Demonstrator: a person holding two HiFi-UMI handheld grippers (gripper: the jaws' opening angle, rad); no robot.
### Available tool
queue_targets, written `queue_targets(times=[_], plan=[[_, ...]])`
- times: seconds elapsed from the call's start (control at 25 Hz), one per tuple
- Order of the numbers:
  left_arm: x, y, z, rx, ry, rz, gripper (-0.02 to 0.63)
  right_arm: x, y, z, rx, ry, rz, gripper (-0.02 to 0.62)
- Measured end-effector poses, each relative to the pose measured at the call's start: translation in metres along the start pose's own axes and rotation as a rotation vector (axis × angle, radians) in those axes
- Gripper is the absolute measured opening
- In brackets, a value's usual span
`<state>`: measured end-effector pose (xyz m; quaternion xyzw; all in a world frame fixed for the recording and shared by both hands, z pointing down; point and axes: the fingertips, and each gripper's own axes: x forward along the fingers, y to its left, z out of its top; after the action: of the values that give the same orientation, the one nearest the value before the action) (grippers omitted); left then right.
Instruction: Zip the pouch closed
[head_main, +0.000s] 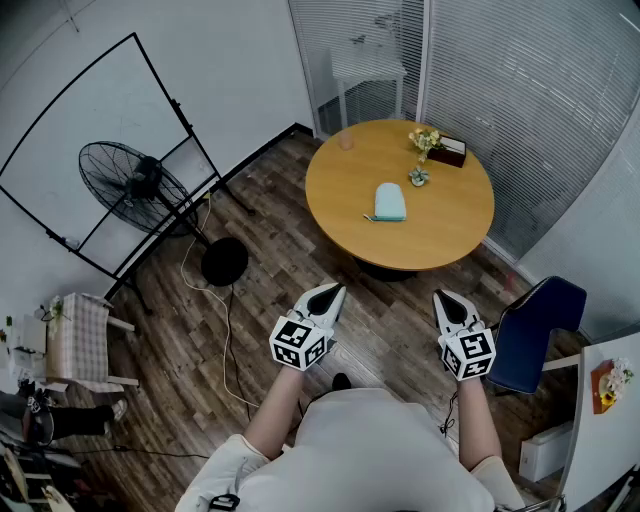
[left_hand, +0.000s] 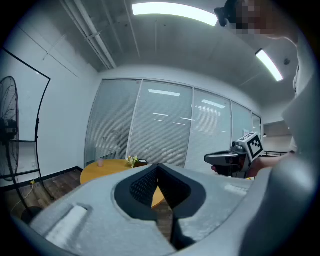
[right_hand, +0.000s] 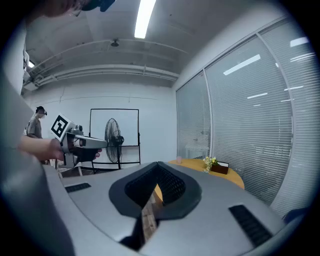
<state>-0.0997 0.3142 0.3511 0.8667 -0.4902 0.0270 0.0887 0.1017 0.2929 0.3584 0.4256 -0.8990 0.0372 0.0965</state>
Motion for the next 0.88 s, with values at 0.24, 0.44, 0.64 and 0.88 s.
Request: queue_targets(times=[0.24, 0.44, 0.64, 0.88], plan=[[0.003, 0.007, 0.003, -0.006, 0.002, -0.008, 0.018, 0.008, 0.002, 0.005, 0.001, 0.002, 0.0, 0.005], [0.007, 0.009, -0.003, -0.006, 0.021, -0.015, 0.018, 0.011, 0.002, 0.003, 0.024, -0.007, -0.002, 0.005], [0.009, 0.013, -0.006, 0.012, 0.043, -0.016, 0.02, 0.016, 0.004, 0.001, 0.033, -0.006, -0.012, 0.006], [0.012, 0.023, -0.006, 0.016, 0.047, -0.027, 0.021, 0.027, 0.012, -0.002, 0.037, 0.009, -0.007, 0.025]])
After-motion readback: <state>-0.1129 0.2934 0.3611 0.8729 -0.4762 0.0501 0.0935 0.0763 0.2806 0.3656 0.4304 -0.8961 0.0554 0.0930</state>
